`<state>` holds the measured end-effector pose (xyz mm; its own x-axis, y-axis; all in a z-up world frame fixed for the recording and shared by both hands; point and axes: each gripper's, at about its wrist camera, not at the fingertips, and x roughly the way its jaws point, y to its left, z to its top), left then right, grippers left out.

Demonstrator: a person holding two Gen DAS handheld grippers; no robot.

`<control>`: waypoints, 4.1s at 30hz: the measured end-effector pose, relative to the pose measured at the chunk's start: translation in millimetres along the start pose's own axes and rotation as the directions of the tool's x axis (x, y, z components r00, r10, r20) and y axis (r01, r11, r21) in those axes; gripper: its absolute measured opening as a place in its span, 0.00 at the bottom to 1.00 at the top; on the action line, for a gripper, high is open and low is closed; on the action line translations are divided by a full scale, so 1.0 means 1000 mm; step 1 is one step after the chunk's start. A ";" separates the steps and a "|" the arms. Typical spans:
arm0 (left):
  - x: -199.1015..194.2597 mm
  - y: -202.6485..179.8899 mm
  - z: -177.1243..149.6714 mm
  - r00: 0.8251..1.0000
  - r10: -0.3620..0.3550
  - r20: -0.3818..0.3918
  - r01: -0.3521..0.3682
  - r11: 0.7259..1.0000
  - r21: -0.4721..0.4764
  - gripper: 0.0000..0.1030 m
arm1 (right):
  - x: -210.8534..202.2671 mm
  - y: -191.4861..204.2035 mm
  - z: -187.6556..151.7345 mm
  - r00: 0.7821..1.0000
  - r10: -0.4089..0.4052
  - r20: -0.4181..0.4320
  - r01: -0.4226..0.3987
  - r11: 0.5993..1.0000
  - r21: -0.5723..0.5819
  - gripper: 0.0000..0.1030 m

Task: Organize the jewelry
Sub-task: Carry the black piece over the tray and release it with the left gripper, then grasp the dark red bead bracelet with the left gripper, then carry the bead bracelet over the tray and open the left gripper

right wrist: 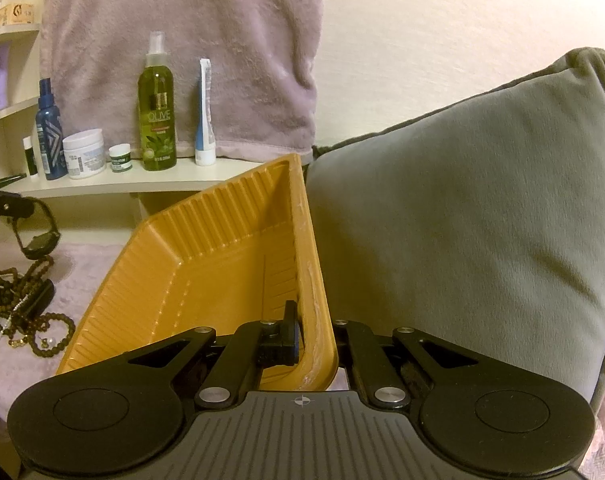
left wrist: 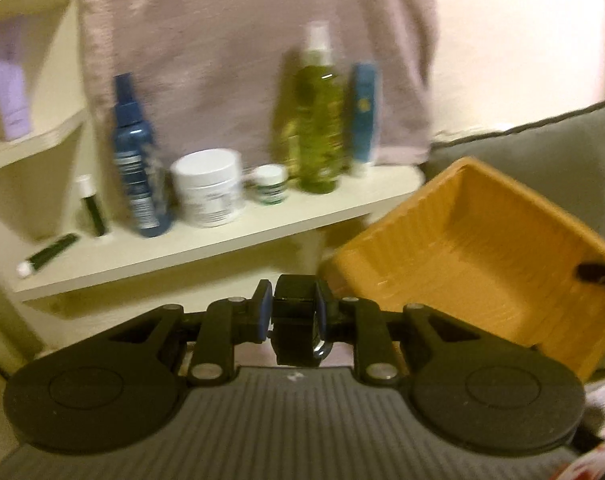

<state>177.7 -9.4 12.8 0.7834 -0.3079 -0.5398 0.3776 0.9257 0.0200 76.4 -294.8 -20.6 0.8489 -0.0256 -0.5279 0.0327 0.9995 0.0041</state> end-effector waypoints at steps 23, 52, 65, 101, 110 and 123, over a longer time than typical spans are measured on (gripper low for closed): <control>0.030 -0.090 -0.006 0.982 -0.181 -0.047 0.182 0.983 0.032 0.32 | 0.001 -0.001 -0.001 1.000 0.003 0.002 -0.003 1.000 0.007 0.04; -0.014 0.009 -0.103 0.970 0.168 -0.176 -0.179 0.982 -0.053 0.31 | 0.001 0.001 0.000 1.000 -0.003 0.001 0.003 1.000 -0.012 0.04; 0.008 0.006 -0.102 0.982 0.057 -0.182 -0.039 0.994 0.101 0.29 | 0.002 0.000 -0.001 1.000 -0.012 -0.005 0.012 1.000 -0.014 0.04; -0.008 -0.011 -0.114 0.958 0.120 -0.261 -0.055 0.969 0.241 0.14 | 0.000 0.003 -0.001 1.000 -0.010 0.002 0.010 1.000 -0.017 0.04; -0.003 -0.011 -0.116 0.958 0.114 -0.265 -0.038 0.960 0.278 0.16 | 0.000 0.003 -0.002 1.000 -0.011 0.001 0.011 1.000 -0.015 0.04; -0.011 -0.015 -0.092 0.966 0.014 -0.259 0.033 0.984 0.176 0.04 | 0.000 0.003 -0.003 1.000 -0.011 0.002 0.011 1.000 -0.018 0.04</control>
<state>117.8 -0.2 -59.2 0.6340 -0.2280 -0.7390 0.4843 0.8620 0.1495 75.3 -291.6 -22.8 0.8498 -0.0367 -0.5258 0.0327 0.9993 -0.0169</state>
